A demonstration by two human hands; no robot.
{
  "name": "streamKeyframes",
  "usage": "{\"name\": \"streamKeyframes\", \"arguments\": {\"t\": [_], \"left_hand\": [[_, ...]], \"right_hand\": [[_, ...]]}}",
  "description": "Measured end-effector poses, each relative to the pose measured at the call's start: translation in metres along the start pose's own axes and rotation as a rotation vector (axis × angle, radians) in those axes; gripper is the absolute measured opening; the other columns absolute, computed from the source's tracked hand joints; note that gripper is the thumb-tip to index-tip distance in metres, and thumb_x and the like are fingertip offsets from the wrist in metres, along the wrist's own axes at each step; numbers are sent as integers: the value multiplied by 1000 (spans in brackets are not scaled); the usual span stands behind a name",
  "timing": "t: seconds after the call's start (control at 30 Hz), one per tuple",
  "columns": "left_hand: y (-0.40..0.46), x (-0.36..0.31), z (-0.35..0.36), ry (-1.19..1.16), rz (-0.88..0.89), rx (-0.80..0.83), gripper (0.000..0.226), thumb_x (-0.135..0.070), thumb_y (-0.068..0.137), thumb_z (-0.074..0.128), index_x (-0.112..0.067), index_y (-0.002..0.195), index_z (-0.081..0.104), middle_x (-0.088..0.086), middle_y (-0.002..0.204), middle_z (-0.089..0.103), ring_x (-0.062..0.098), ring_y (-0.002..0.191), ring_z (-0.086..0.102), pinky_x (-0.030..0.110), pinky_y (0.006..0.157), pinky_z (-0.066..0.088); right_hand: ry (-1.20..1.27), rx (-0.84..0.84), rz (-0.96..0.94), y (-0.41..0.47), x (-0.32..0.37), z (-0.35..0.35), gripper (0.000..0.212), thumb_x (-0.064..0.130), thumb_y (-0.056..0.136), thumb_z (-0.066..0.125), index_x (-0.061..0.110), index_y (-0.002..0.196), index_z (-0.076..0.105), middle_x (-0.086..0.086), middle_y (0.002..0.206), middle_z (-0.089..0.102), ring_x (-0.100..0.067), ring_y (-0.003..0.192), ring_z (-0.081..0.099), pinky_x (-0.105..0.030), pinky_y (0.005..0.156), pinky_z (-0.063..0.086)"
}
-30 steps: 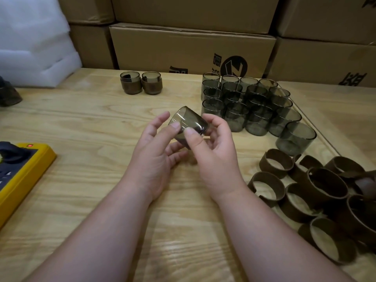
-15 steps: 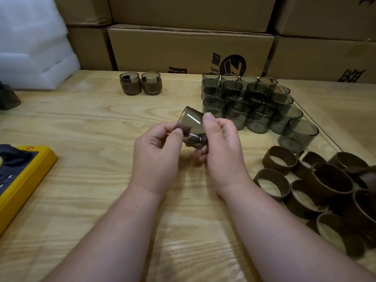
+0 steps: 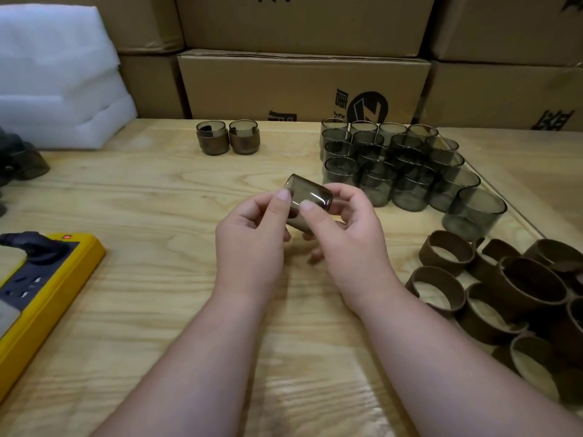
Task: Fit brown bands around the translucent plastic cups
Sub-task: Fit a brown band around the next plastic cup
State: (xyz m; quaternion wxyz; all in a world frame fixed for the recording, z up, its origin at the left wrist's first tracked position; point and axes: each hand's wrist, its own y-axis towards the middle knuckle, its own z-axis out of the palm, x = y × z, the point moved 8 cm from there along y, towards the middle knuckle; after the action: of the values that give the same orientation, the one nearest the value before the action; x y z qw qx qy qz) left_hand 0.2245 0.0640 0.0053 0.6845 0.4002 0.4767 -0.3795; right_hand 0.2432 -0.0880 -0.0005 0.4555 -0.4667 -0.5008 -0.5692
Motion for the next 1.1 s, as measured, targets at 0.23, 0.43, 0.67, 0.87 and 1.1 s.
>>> {"name": "streamKeyframes", "arguments": {"t": [0.23,0.43,0.67,0.87,1.1], "left_hand": [[-1,-1,6,-125,-17,56,17,-29,84,65,-19,90,77,-2,81,74,11,60,53,21,58,46],[1,-3,1,-114,5,7,14,-31,85,68,-20,78,73,-4,66,65,11,56,50,21,56,46],[3,3,-5,-111,-72,-78,24,-24,96,72,-24,73,78,-11,54,59,5,50,53,18,52,48],[3,0,1,-105,-60,1,17,-15,100,65,-23,94,78,-3,74,70,9,56,51,20,52,44],[2,-1,2,-71,-40,21,21,-22,103,61,-23,86,75,-6,76,71,11,60,54,23,55,46]], "right_hand": [[82,-62,109,3,-3,-7,56,66,84,65,12,99,63,-2,67,71,-17,51,62,-25,44,46],[52,0,65,0,-1,1,52,66,81,60,22,108,61,-3,85,71,-20,63,64,-30,51,50],[-129,102,-111,-4,7,14,60,33,70,78,49,121,50,14,118,61,-6,79,65,-21,71,55],[3,-24,49,1,-3,1,55,51,73,77,30,120,60,2,96,74,-15,71,70,-32,58,55],[128,26,15,-1,7,2,68,71,72,60,14,109,62,0,71,69,-14,58,61,-23,47,44]]}}
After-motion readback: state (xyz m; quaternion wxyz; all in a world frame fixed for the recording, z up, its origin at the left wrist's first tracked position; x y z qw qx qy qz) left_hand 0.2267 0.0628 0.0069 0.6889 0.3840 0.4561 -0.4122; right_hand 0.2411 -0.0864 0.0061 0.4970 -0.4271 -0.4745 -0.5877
